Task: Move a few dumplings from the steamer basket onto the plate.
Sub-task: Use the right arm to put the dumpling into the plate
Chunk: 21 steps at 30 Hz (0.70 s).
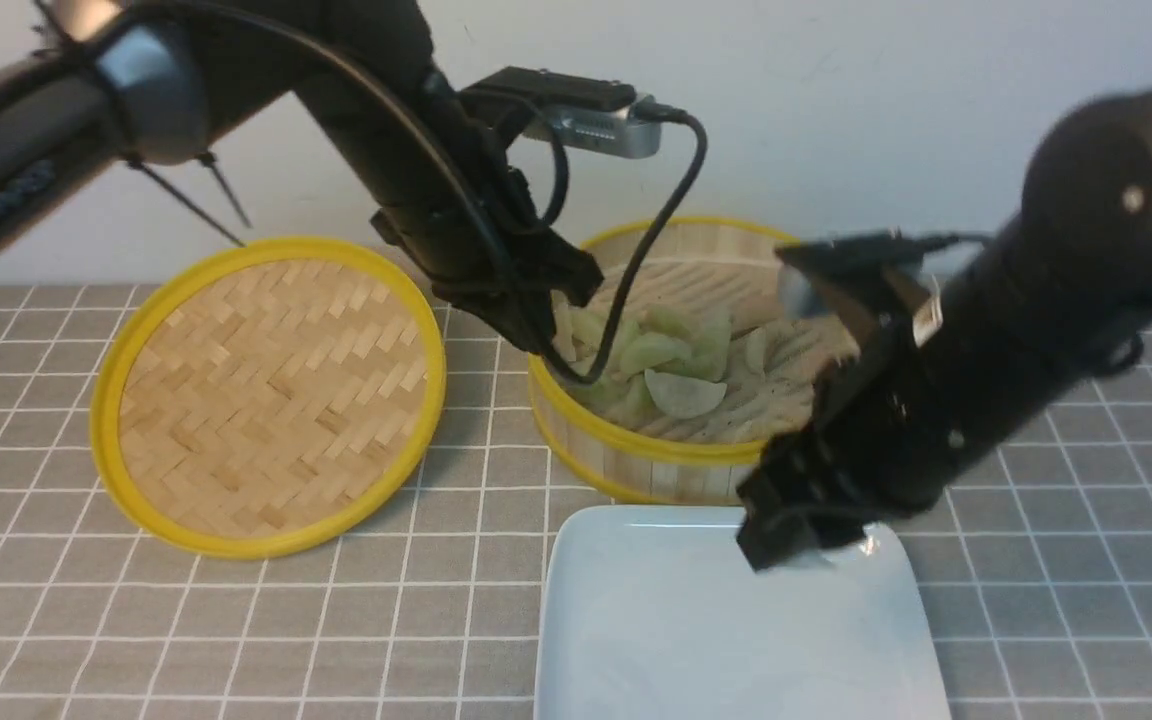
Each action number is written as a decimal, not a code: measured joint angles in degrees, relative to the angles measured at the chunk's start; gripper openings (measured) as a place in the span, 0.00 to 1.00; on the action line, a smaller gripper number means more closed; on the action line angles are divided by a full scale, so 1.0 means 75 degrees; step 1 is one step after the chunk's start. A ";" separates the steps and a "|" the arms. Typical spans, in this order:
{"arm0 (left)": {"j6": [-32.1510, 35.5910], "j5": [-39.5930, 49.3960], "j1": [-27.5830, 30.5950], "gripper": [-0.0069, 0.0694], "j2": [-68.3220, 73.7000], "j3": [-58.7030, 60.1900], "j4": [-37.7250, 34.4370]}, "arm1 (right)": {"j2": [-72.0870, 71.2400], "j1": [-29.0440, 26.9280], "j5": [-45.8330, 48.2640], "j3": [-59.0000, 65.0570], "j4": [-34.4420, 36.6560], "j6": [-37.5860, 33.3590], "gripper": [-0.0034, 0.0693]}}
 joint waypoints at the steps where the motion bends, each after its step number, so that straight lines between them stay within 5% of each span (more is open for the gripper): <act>1: 0.0046 -0.0019 -0.0056 0.09 0.0189 -0.0135 0.0009 | -0.0049 0.0006 -0.0130 0.0366 0.0041 0.0019 0.38; 6: 0.0401 -0.0282 -0.0235 0.11 0.0905 -0.0873 0.0191 | -0.0065 0.0023 -0.0756 0.1319 0.0139 0.0057 0.38; 11: 0.0523 -0.1124 -0.0350 0.25 0.1566 -0.1260 0.0325 | -0.0065 0.0023 -0.1023 0.1773 0.0174 0.0019 0.40; 15: 0.0523 -0.2019 -0.0350 0.44 0.1852 -0.1296 0.0407 | -0.0074 0.0023 -0.1200 0.1813 0.0215 -0.0303 0.64; 21: 0.0523 -0.2513 -0.0352 0.58 0.2093 -0.1296 0.0358 | -0.0074 0.0023 -0.1306 0.1813 0.0221 -0.0480 0.89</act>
